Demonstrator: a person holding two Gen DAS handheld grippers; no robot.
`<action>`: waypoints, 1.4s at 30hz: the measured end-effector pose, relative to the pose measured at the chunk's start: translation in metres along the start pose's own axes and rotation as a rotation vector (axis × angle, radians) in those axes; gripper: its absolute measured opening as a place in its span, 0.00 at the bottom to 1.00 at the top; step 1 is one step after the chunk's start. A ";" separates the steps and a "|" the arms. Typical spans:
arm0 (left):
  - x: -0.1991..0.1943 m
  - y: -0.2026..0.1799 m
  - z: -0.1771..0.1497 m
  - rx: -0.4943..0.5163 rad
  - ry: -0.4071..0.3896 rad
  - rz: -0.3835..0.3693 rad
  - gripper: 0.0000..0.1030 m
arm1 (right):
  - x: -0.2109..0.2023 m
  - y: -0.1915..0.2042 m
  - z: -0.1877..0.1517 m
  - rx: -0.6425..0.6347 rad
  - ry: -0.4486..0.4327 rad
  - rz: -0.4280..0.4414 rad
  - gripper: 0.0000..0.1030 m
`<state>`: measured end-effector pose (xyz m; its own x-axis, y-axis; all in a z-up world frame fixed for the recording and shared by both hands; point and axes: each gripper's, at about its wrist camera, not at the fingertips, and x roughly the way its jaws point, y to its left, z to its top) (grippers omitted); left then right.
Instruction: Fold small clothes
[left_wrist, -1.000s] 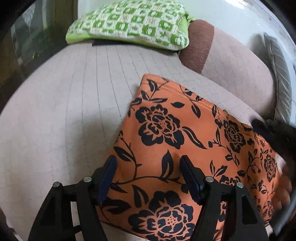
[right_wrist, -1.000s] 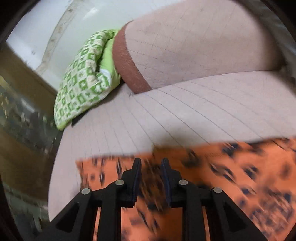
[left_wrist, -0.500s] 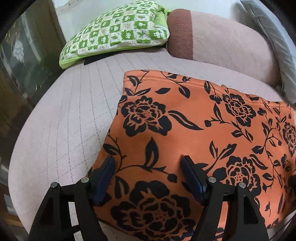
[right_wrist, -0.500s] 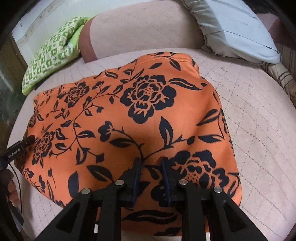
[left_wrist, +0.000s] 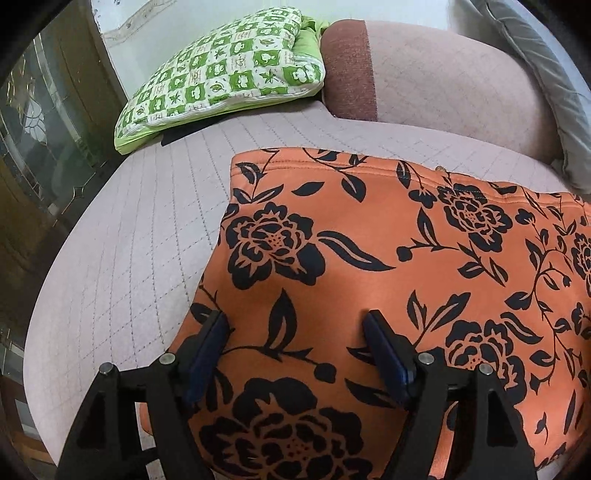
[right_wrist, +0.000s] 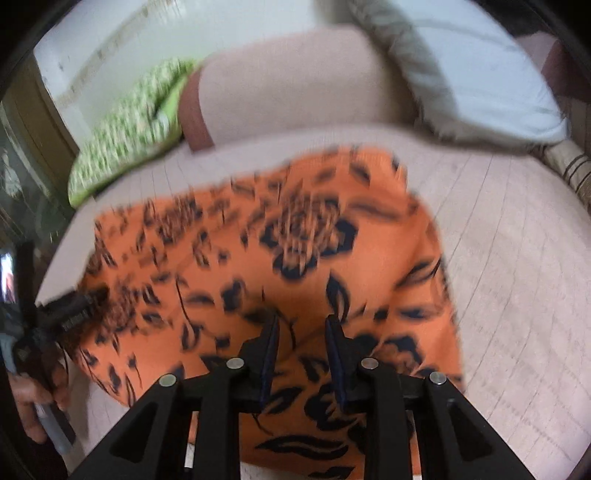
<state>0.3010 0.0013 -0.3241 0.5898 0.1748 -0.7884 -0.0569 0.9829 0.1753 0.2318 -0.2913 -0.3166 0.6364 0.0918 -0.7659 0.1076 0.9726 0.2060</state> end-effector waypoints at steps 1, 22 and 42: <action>-0.002 -0.002 -0.002 0.002 -0.003 0.000 0.74 | -0.005 -0.004 0.002 0.012 -0.031 -0.009 0.28; -0.015 0.016 -0.010 0.041 -0.061 -0.022 0.74 | -0.001 0.035 0.005 -0.035 -0.064 0.164 0.29; -0.001 0.104 -0.001 -0.188 0.015 -0.098 0.82 | 0.024 0.140 -0.021 -0.166 0.053 0.283 0.33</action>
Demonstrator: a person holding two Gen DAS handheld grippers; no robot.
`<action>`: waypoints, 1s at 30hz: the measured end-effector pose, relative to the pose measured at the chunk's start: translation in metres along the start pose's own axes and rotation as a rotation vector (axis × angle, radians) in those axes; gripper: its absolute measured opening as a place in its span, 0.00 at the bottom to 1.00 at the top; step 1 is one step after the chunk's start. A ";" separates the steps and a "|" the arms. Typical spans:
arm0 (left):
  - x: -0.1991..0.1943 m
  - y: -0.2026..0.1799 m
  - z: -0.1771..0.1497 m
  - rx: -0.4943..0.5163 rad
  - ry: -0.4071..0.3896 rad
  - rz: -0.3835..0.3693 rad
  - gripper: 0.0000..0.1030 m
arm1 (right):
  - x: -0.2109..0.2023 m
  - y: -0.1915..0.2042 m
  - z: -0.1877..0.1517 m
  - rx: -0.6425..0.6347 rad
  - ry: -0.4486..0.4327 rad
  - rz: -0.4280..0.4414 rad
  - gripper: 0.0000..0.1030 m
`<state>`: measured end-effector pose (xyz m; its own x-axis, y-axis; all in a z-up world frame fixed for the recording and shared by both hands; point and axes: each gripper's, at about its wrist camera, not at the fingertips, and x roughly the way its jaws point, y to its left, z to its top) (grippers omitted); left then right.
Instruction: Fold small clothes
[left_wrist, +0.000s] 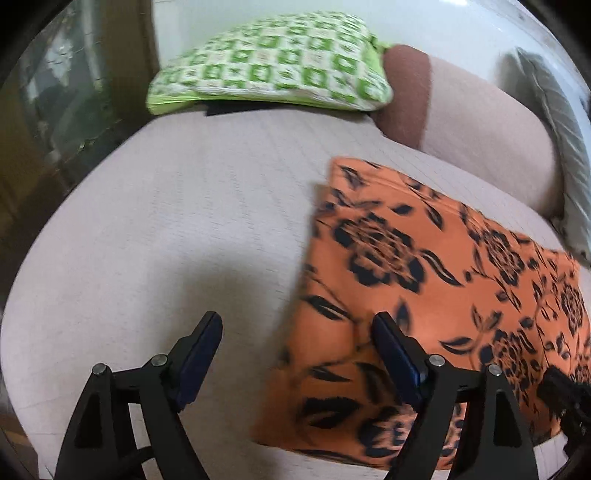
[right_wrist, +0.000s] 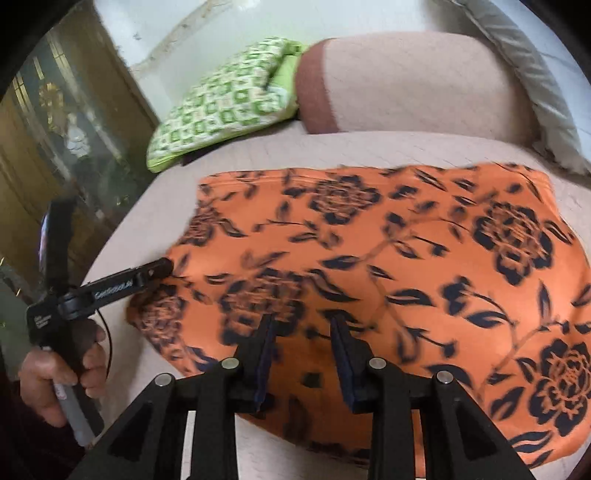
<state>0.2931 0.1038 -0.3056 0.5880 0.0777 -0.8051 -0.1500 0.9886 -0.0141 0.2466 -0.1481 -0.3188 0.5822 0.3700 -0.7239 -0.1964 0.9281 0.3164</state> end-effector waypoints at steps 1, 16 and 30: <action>0.004 0.006 0.001 -0.009 0.014 0.025 0.82 | 0.002 0.006 -0.001 -0.007 0.004 0.008 0.33; -0.007 0.070 0.013 -0.198 0.074 -0.066 0.82 | 0.002 0.014 -0.013 -0.003 0.073 -0.054 0.34; -0.012 0.029 -0.065 -0.360 0.235 -0.289 0.82 | -0.048 -0.027 -0.021 0.129 -0.013 -0.012 0.34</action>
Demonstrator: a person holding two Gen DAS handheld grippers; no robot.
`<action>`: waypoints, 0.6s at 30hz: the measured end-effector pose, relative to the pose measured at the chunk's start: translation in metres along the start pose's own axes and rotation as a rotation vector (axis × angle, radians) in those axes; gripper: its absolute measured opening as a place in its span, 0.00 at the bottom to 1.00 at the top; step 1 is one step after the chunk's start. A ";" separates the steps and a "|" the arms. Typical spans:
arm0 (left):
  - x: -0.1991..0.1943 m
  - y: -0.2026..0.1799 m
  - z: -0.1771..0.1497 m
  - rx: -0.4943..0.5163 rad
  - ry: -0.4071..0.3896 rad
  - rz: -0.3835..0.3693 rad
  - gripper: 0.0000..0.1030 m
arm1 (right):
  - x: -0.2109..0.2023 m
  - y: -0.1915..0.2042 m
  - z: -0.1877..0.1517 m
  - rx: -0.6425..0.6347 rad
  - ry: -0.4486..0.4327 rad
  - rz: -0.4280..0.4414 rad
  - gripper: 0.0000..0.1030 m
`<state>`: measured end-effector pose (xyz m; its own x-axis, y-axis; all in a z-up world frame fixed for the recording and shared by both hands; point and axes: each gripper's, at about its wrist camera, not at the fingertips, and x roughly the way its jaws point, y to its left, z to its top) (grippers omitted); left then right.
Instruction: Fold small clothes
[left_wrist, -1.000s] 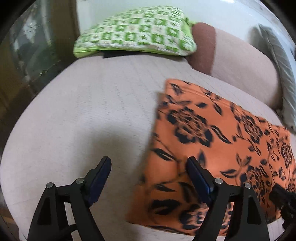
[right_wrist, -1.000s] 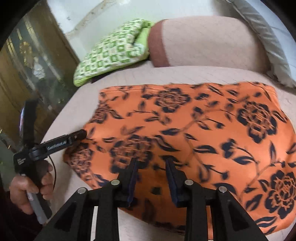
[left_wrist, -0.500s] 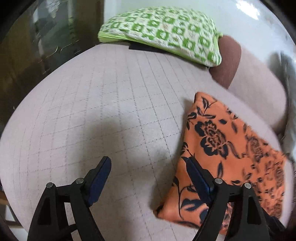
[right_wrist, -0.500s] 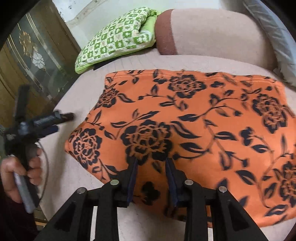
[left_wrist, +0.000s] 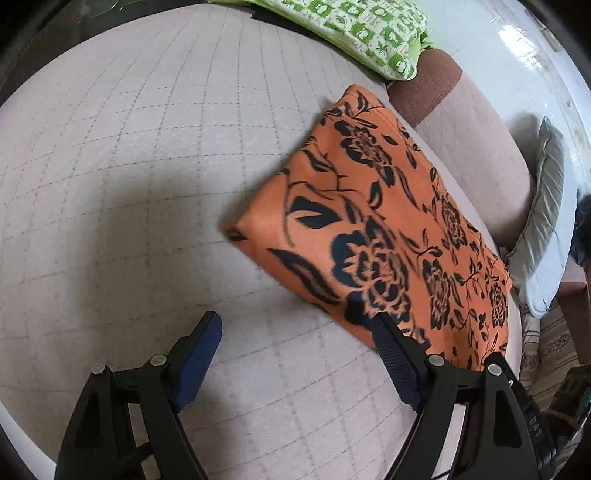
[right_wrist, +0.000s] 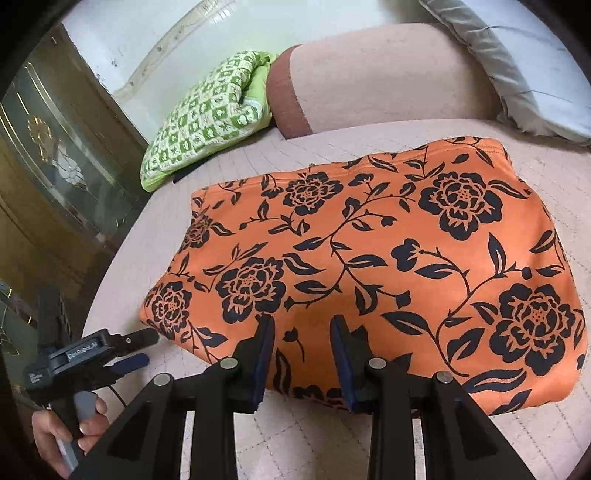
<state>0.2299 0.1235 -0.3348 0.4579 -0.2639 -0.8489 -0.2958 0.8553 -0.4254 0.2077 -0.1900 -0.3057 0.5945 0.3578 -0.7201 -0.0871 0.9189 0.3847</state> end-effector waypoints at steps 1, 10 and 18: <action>0.005 -0.003 0.002 0.000 -0.014 0.000 0.82 | 0.001 0.001 0.000 -0.004 -0.004 0.002 0.34; 0.029 -0.011 0.027 -0.062 -0.098 -0.209 0.82 | 0.040 -0.002 -0.003 0.013 0.112 -0.027 0.34; 0.036 -0.009 0.029 -0.105 -0.142 -0.240 0.37 | 0.050 -0.008 -0.005 0.046 0.129 -0.019 0.32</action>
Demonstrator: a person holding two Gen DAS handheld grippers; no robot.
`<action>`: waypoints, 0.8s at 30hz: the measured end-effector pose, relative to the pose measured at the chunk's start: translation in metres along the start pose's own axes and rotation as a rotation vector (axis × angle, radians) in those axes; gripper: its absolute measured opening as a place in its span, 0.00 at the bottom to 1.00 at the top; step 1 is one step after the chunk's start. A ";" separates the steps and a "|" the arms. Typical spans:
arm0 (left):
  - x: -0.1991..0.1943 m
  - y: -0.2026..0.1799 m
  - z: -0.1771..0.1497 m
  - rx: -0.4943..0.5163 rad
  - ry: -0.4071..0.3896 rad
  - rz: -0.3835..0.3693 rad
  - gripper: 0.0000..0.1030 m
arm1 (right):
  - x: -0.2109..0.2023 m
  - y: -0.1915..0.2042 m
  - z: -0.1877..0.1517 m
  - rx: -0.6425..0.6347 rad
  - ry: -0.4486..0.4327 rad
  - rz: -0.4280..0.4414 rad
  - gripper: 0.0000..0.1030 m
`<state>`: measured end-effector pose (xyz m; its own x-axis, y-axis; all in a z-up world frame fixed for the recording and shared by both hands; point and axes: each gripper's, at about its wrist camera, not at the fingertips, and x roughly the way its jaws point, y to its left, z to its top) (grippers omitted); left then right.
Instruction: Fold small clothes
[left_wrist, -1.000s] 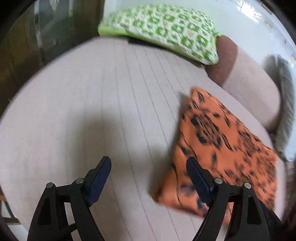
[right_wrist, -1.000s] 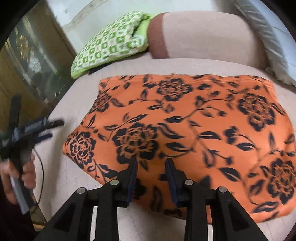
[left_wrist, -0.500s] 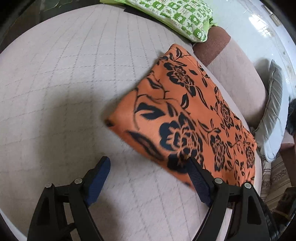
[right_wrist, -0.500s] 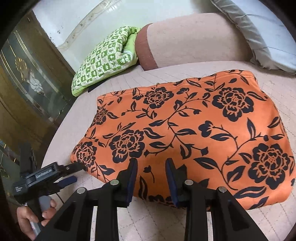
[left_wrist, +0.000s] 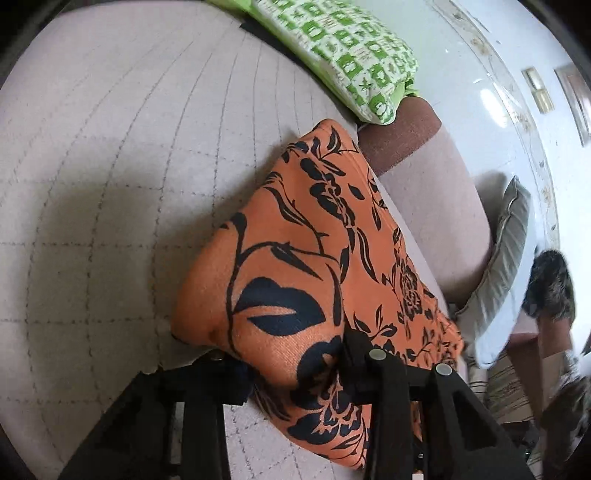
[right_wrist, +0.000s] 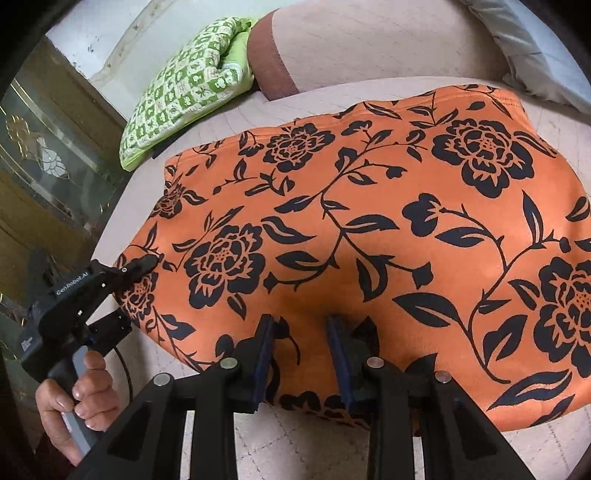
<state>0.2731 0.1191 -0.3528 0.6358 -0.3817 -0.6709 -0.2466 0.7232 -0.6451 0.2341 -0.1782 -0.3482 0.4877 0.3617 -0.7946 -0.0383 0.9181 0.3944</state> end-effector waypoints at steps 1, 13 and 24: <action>0.001 -0.003 -0.001 0.011 -0.008 0.014 0.42 | -0.001 0.000 0.000 0.003 -0.007 0.004 0.32; 0.009 -0.015 0.000 0.008 -0.048 0.017 0.28 | 0.010 0.013 0.000 -0.035 -0.070 0.029 0.32; -0.030 -0.133 -0.028 0.415 -0.214 0.035 0.25 | -0.054 -0.064 0.003 0.134 -0.167 0.070 0.32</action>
<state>0.2665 0.0183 -0.2576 0.7799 -0.2573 -0.5705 0.0154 0.9192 -0.3935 0.2133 -0.2566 -0.3291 0.6257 0.3815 -0.6804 0.0340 0.8581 0.5123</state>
